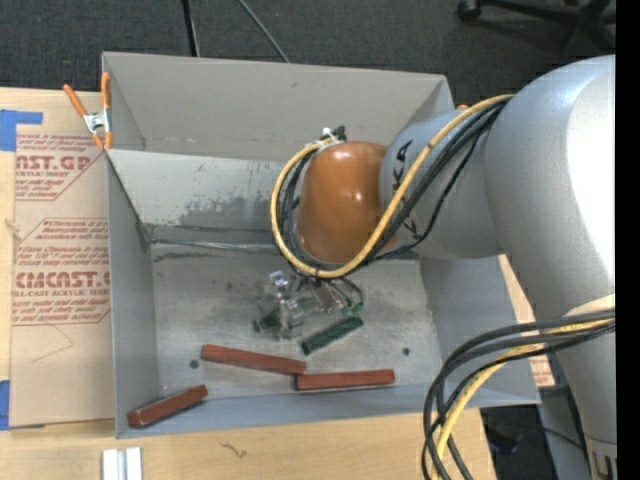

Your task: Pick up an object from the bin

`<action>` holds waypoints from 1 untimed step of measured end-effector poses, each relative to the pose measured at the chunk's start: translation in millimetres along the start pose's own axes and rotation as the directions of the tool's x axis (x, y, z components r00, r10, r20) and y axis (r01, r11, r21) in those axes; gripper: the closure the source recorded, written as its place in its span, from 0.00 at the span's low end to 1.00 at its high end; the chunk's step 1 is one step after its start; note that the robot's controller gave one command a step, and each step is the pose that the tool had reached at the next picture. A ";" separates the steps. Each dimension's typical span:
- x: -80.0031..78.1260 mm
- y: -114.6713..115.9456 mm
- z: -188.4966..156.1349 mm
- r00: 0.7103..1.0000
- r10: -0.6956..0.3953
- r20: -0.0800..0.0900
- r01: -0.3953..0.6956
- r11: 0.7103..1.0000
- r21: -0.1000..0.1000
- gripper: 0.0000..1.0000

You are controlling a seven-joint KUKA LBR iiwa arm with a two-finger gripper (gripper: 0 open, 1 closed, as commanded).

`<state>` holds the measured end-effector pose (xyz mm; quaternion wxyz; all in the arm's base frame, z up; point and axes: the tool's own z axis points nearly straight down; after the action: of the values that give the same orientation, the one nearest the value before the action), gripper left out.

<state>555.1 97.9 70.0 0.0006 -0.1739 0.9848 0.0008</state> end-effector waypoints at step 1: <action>-2.1 0.5 -66.3 1.000 0.000 0.007 0.000 1.000 0.003 1.00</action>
Offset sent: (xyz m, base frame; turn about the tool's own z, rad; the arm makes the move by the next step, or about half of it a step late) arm -0.0001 0.0000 0.0624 0.0000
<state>556.8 98.9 136.3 0.0041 -0.1740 0.9847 0.0002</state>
